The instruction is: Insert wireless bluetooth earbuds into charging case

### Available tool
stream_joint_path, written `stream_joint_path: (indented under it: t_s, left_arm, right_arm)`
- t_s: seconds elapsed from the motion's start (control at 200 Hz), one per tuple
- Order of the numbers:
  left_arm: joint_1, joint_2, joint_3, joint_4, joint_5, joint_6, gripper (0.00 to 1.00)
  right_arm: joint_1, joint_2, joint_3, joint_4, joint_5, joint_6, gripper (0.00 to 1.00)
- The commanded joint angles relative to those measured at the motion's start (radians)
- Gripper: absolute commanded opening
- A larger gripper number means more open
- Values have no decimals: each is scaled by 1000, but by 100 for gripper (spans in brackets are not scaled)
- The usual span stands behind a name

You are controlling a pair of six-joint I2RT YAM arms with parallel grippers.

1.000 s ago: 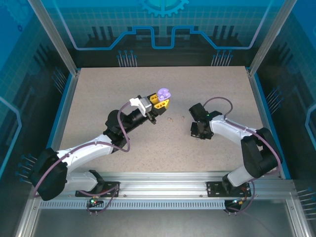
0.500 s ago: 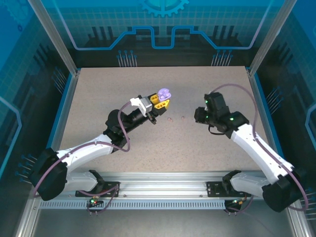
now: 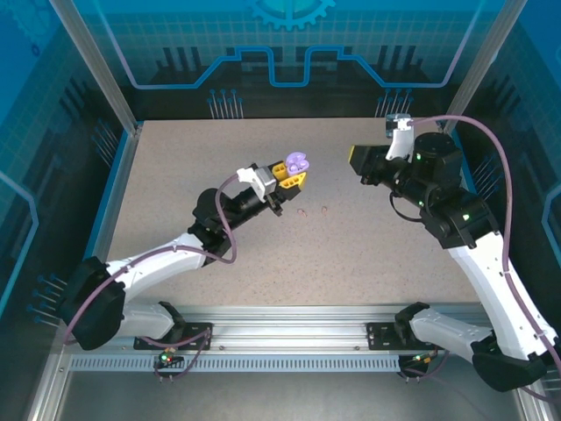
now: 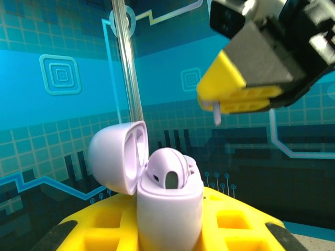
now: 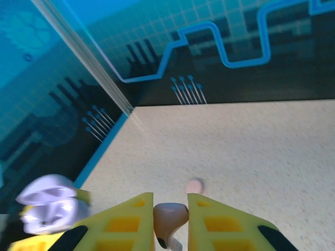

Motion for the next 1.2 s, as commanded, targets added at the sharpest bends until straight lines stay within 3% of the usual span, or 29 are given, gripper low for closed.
stream_joint_path:
  t_s: [0.0,0.29,0.625,1.196]
  left_arm:
    - [-11,15,49,14,31,0,0]
    - [-20,50,69,25,27,-7,0]
    - [-25,64,94,9,32,-5,0]
    - [-26,47,87,-2,35,-6,0]
  right_arm:
    - [-6,4,46,76,-104,-22,19]
    - [77,54,59,156,-166,-53,19]
    - [174,42,-19,222,-125,-141,19]
    - [185,54,-55,244,-88,-140,19]
